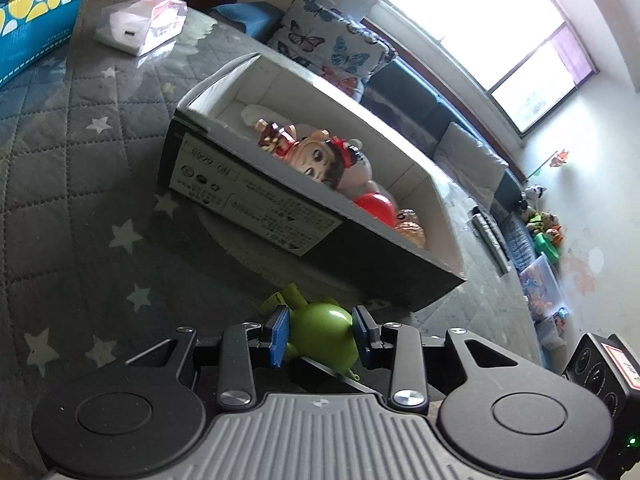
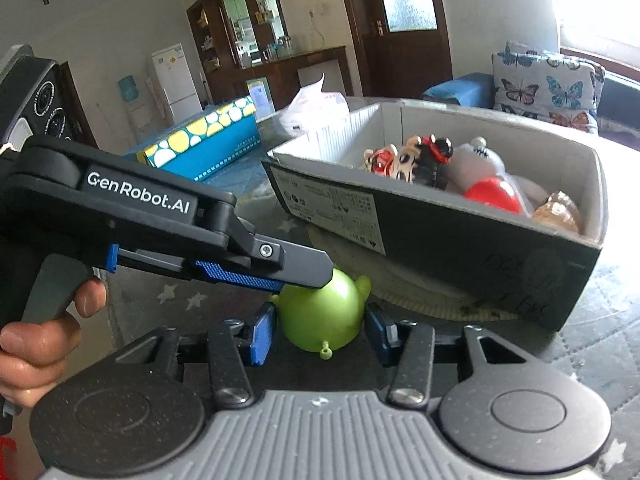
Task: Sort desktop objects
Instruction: 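Close both grippers on the green alien toy and lift it, then carry the green toy over the box and lower it inside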
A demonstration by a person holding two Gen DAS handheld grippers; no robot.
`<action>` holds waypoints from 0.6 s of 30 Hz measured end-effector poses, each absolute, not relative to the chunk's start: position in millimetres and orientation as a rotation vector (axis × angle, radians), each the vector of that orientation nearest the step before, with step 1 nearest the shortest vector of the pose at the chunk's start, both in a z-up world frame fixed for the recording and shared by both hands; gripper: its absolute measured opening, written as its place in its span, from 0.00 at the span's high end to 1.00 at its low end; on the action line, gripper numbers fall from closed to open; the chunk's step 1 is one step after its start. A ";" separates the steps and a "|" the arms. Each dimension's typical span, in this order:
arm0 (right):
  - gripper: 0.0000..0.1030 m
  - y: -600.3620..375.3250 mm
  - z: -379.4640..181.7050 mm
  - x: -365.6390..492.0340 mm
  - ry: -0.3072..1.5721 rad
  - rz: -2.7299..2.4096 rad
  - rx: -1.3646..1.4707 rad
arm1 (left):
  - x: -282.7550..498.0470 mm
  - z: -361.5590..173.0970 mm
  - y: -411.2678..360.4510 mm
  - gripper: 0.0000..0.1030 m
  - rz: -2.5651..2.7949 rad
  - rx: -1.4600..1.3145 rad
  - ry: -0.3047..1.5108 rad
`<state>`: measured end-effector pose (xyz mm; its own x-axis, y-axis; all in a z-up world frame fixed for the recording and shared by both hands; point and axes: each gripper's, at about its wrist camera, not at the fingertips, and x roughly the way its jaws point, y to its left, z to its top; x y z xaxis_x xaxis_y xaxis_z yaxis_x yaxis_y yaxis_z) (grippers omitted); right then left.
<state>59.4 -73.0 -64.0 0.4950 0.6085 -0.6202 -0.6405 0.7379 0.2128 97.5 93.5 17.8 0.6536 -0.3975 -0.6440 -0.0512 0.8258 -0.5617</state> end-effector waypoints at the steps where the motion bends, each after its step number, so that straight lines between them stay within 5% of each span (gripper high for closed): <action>1: 0.53 -74.5 -60.5 57.8 0.722 0.758 -0.049 | 96.1 21.9 92.6 0.65 -0.216 -0.580 0.837; 18: 0.53 -117.9 -3.5 109.9 0.551 0.626 -0.009 | 177.8 75.3 48.3 0.65 -0.346 -0.520 0.701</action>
